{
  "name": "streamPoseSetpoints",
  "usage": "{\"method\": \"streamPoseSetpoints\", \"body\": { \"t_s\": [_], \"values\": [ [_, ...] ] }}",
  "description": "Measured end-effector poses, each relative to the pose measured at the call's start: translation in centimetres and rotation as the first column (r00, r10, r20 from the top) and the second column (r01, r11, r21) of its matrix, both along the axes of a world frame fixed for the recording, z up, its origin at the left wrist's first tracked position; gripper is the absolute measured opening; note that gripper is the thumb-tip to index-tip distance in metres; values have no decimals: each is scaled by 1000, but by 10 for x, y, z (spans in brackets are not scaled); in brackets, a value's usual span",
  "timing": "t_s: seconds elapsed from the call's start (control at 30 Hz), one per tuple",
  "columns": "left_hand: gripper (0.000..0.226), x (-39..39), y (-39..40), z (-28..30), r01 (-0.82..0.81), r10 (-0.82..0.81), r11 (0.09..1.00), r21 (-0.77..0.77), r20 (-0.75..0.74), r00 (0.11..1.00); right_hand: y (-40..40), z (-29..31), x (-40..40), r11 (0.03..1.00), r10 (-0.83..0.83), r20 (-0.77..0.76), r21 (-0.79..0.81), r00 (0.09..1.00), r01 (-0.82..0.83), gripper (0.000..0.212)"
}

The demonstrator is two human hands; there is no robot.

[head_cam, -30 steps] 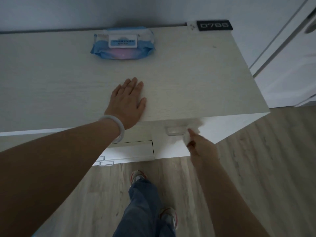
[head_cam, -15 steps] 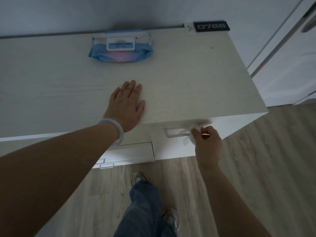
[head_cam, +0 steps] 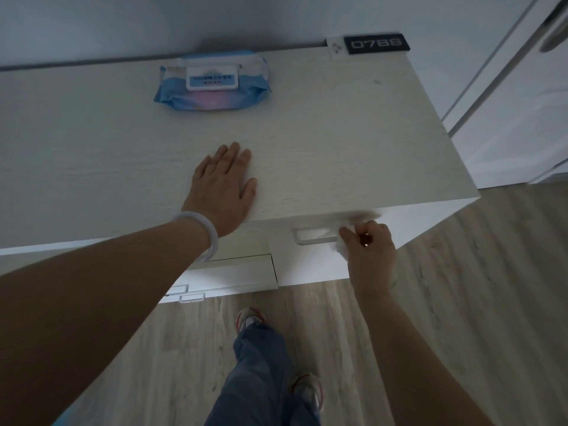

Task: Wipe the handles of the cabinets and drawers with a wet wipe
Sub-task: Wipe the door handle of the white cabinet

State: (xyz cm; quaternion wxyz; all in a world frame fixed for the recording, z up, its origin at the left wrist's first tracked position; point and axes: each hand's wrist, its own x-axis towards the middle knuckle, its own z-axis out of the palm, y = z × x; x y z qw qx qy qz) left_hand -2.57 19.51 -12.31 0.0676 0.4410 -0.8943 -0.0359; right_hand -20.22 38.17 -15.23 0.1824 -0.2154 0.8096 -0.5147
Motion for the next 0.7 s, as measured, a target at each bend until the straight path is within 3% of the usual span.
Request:
{"method": "streamPoseSetpoints", "body": {
  "t_s": [0.13, 0.23, 0.33, 0.47, 0.7],
  "values": [
    [66, 1, 0, 1, -5, 5, 1000, 2, 10, 1000, -4, -7, 7, 999, -51, 19, -3, 998, 51, 21],
    [66, 0, 0, 0, -2, 2, 1000, 0, 13, 1000, -3, -15, 22, 999, 0, -119, 40, 993, 5, 12],
    [66, 0, -1, 0, 0, 0, 1000, 0, 13, 1000, 0, -17, 25, 991, 125, -276, 84, 953, -106, 14],
    [66, 0, -1, -1, -10, 10, 1000, -12, 11, 1000, 13, -17, 12, 918, 396, -409, 168, 822, -359, 16],
    [67, -2, 0, 1, -16, 16, 1000, -3, 17, 1000, -12, -3, 45, 837, 547, -344, 194, 763, -512, 15]
  ]
}}
